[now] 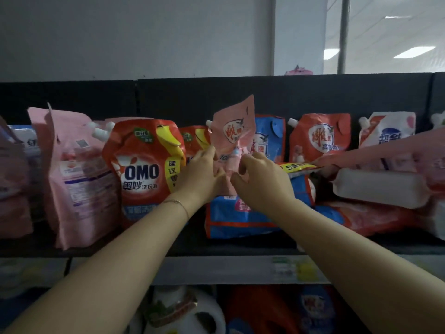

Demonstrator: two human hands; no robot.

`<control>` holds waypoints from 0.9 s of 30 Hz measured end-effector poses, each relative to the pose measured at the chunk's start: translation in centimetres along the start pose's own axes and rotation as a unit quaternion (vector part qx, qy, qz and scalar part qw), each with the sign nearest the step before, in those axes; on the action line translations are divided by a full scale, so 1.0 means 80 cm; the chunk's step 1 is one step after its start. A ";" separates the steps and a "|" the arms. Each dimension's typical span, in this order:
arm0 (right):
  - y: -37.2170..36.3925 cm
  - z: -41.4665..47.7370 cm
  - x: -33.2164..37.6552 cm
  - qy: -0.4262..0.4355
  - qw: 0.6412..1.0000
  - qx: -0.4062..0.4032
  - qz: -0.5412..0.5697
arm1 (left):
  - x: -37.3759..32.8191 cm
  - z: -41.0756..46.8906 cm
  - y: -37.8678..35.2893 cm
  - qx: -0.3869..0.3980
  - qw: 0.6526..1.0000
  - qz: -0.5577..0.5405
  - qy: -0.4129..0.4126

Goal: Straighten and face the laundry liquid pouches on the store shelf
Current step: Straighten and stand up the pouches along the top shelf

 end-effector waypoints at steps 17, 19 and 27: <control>-0.043 0.076 -0.014 -0.186 0.964 0.185 0.042 | 0.006 -0.013 -0.026 0.135 0.969 -0.158 0.136; -0.049 0.082 -0.009 -0.199 0.959 0.194 0.054 | 0.008 -0.012 -0.025 0.146 0.965 -0.179 0.126; -0.059 0.104 0.001 -0.237 0.933 0.150 0.226 | 0.011 0.001 -0.010 0.190 0.961 -0.178 0.097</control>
Point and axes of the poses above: each hand's wrist, its own z-axis towards the middle knuckle, its own y-axis out of the back of the hand, x = y × z, the point moved 2 cm from there along z, towards the middle knuckle, and after that the axes turned 9 degrees about -y, right-handed, at the moved point
